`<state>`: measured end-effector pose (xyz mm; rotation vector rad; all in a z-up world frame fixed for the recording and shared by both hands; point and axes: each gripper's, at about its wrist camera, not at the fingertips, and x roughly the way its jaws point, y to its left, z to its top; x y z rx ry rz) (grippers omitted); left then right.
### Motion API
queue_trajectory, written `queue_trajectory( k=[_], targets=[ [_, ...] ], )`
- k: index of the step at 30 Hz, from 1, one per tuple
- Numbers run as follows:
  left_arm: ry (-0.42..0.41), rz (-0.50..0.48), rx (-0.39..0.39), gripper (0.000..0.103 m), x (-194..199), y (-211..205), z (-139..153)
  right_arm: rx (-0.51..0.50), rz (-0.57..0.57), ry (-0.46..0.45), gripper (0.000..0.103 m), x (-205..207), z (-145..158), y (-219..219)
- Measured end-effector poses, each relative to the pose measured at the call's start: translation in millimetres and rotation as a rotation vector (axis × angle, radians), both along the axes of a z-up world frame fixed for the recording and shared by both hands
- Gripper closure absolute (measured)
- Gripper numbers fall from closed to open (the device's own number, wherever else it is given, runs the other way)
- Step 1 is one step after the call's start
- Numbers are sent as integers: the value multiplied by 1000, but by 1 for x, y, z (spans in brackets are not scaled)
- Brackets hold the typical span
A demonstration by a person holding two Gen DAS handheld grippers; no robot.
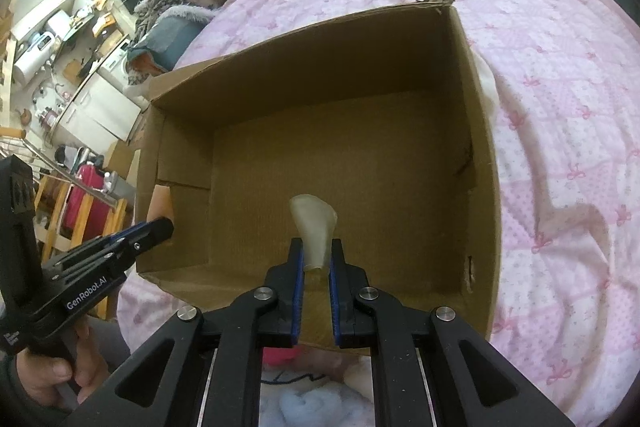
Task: Organize soft objects
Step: 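Carry the tube into the box with the left gripper and release it, then grasp the light-blue plush toy with the right gripper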
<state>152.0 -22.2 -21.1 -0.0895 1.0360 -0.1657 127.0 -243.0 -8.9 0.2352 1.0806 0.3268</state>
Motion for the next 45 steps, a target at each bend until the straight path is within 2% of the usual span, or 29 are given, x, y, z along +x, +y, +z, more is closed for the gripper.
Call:
queue_trajectory(
  k=[7,12,13,15,16,17,18,21,26,35,45],
  targets=[
    [-13,-6,-9,87,-2,-3,5,15,16,-16,91,-4,3,2],
    [-17,-22,-1,82,-3,-8,7,31,-3,-2,83,-4,2,-3],
    [-19,-25,2,77,-3,-9,8,38,-6,-3,81,-4,3,-4],
    [-30,-24,0,59,-3,-9,11,58,-12,-6,72,-4,4,-6],
    [-39,-18,-1,43,-3,-9,12,67,-17,-14,55,-5,6,-7],
    [-49,-11,1,33,-4,-9,14,71,-25,-27,30,-6,8,-7],
    [-58,-7,1,31,-4,-8,15,74,-39,-45,23,-7,11,-9],
    [-70,-9,-3,30,-4,-8,19,90,-50,-69,22,-8,16,-13],
    [-56,-3,1,30,-2,-7,16,93,-67,-42,22,-4,12,-17],
    [-57,27,8,30,-4,2,18,82,-70,-47,22,-4,16,-16],
    [-76,72,46,30,-20,22,33,75,-88,-51,22,-17,23,-19]
  ],
)
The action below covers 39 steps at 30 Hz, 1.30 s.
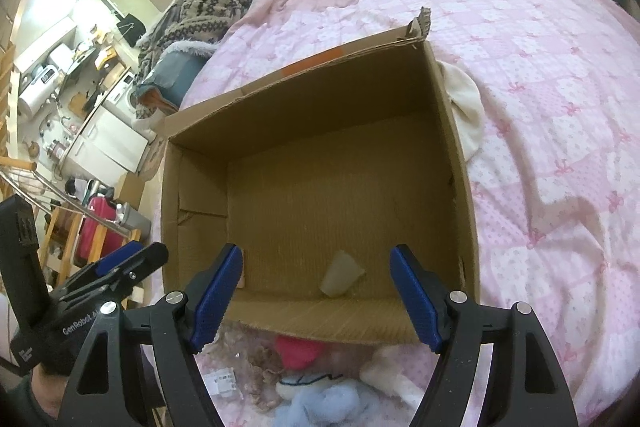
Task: Organize soft objects
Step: 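Grasp the light-blue plush toy with the right gripper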
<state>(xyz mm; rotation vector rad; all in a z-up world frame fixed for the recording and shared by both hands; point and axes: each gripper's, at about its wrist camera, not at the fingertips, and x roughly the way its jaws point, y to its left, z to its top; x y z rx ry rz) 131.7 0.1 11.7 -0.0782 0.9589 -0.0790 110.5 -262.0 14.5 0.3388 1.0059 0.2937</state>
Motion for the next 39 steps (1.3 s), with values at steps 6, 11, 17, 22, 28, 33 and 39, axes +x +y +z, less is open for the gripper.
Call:
queue_trajectory(
  k=[6,11,17,22,28,33,39],
  targets=[
    [13,23,-1,30,-16,11,2,-17,-5,-9,22,-17,7,-5],
    [18,35,9,30,-35,18,3,8,-25,13,22,-34,6,-11],
    [52,77,-1,30,-54,26,-2,52,-42,50,22,-56,2,-16],
    [97,134,-19,30,-67,36,-13,87,-32,130,22,-68,-13,-11],
    [128,173,-38,30,-67,45,-21,-75,117,224,18,-70,-39,31],
    [143,180,-47,30,-65,46,-25,-153,180,356,17,-62,-79,56],
    [163,191,-59,30,-60,47,-30,-225,187,401,27,-53,-105,66]
  ],
)
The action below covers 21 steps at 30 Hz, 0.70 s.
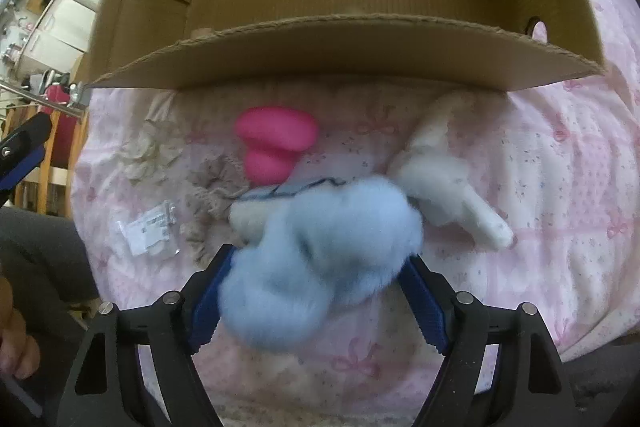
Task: Organize soft objects
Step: 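Grasp the light-blue plush toy with the right gripper, then grasp the clear bag with the left gripper while the right gripper holds the plush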
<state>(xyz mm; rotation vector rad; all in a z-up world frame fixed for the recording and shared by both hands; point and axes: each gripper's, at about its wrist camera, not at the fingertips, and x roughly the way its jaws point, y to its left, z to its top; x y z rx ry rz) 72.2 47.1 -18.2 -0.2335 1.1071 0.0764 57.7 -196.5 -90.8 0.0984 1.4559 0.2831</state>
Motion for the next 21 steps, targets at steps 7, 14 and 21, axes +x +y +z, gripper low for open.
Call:
queue_trajectory(
  k=[7,14,21],
  targets=[
    [12,-1,17,30,3,-2,-5,51,9,-21,72,-1,11,-9],
    [22,15,10,30,-4,7,-5,181,12,-120,77,-16,52,-23],
    [139,16,-13,31,-10,12,-29,283,-83,-276,77,-30,94,-49]
  ],
)
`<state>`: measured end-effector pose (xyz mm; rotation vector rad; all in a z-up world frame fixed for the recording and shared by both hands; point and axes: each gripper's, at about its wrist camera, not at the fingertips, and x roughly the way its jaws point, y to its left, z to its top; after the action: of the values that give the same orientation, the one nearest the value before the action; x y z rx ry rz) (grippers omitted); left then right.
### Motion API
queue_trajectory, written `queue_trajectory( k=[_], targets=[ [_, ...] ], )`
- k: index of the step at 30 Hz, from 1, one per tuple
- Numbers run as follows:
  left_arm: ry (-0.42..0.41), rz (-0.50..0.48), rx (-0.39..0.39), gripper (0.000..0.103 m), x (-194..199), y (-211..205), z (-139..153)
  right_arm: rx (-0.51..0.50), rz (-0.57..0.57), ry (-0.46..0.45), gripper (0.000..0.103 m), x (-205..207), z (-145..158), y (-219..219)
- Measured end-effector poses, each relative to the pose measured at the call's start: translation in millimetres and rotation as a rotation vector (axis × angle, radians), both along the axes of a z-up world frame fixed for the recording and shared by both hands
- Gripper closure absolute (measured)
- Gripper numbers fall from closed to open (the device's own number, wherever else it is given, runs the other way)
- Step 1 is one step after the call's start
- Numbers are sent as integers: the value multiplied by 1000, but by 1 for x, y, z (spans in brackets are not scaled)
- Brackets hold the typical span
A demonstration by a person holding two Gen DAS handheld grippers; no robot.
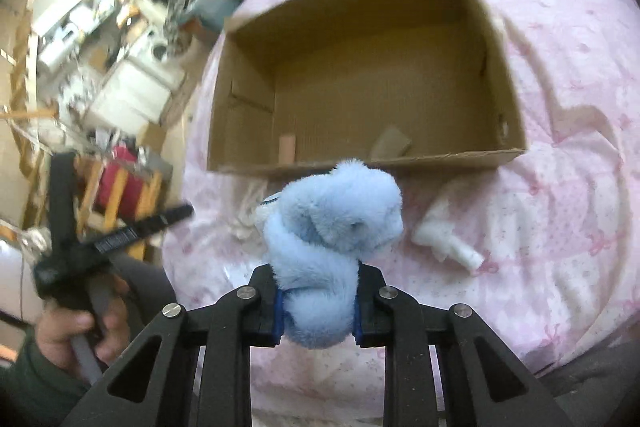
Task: Organize soft objects
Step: 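Grasp the clear bag with the left gripper while the right gripper holds the plush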
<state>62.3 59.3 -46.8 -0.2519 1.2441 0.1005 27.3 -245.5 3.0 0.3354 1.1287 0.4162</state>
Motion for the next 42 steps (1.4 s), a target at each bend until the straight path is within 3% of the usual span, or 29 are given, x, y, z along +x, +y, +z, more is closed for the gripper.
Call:
queue_trajectory(
  k=[4,7,11,17,18,21,22,28,35,42],
  targets=[
    [119,-21,-79,46,1,-8,-27,6,-18,6,77,0,0,-3],
    [166,-37,-100,46,0,-20,-41,0,-26,24,77,3,-2,-7],
    [155,-77,-60,47,-2,-43,-47,-20,-32,57,77,6,-13,-2],
    [209,-83,-55,48,3,-55,-69,-51,-26,66,77,8,-19,3],
    [218,-88,-47,50,3,-56,-71,-51,-26,67,77,9,-19,4],
    [232,-117,-35,77,1,-61,-75,-55,-30,70,77,12,-20,8],
    [233,-124,-36,81,1,-62,-75,-55,-31,70,77,13,-20,8],
    [230,-126,-43,82,-15,-56,-63,-60,-26,72,77,12,-21,11],
    [157,-76,32,82,-32,-34,-39,-61,-12,72,76,9,-22,13],
    [52,-63,7,82,-54,-22,-1,-49,-12,55,76,5,-17,11]
  ],
)
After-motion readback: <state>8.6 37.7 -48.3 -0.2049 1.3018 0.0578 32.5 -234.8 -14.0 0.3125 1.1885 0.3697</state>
